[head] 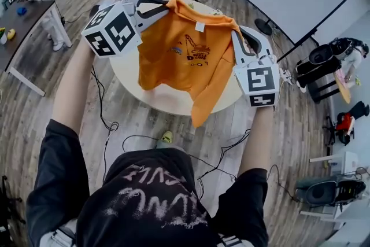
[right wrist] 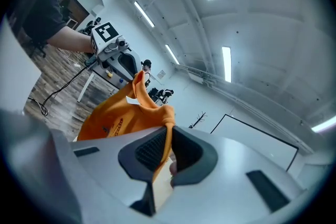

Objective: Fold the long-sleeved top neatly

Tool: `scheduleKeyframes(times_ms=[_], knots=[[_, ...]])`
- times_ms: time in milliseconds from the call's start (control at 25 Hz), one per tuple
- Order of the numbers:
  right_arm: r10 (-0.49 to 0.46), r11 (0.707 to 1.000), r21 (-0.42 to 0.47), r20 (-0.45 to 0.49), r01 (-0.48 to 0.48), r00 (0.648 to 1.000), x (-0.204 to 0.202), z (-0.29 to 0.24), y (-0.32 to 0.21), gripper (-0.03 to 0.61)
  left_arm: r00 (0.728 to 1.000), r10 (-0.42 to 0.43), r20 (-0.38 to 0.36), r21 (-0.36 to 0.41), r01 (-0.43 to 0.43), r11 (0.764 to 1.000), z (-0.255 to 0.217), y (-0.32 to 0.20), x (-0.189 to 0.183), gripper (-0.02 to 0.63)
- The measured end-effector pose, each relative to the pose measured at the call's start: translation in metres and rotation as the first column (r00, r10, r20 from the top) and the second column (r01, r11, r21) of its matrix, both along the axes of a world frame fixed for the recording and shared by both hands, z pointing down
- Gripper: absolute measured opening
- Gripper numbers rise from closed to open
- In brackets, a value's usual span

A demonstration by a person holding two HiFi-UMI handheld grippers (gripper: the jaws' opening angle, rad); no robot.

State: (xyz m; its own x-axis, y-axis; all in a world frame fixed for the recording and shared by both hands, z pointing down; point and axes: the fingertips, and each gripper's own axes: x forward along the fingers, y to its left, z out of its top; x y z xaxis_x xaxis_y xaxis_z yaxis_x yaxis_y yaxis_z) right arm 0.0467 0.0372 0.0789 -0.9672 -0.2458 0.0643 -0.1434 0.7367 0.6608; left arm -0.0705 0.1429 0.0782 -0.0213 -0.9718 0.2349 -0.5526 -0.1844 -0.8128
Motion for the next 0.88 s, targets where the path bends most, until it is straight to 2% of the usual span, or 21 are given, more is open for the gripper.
scheduleKeyframes(times_ms=[160,360,520,680,880], knots=[[-0.026,0.999,-0.019,-0.025,0.025,0.999,0.003,-0.003,0.002,0.029,0.999,0.027,-0.027,-0.018,-0.028,0.999,-0.006,0.004,0.004,0.043],[-0.021,0.996,-0.083,-0.1,0.013,0.995,-0.018,0.027,-0.023,0.031,0.997,0.019,-0.075,-0.122,-0.028,0.992,0.023,-0.019,-0.013,0.043],[-0.017,0.987,-0.158,-0.162,-0.009,0.987,-0.033,0.082,-0.051,0.031,0.99,-0.004,-0.144,-0.212,-0.026,0.977,0.084,-0.049,-0.029,0.043],[0.005,0.97,-0.235,-0.228,-0.06,0.974,-0.067,0.161,-0.086,0.031,0.977,-0.041,-0.207,-0.264,-0.016,0.965,0.164,-0.083,-0.065,0.043],[0.036,0.945,-0.301,-0.294,-0.128,0.955,-0.096,0.232,-0.143,0.031,0.972,-0.063,-0.227,-0.334,-0.016,0.943,0.238,-0.142,-0.095,0.043]])
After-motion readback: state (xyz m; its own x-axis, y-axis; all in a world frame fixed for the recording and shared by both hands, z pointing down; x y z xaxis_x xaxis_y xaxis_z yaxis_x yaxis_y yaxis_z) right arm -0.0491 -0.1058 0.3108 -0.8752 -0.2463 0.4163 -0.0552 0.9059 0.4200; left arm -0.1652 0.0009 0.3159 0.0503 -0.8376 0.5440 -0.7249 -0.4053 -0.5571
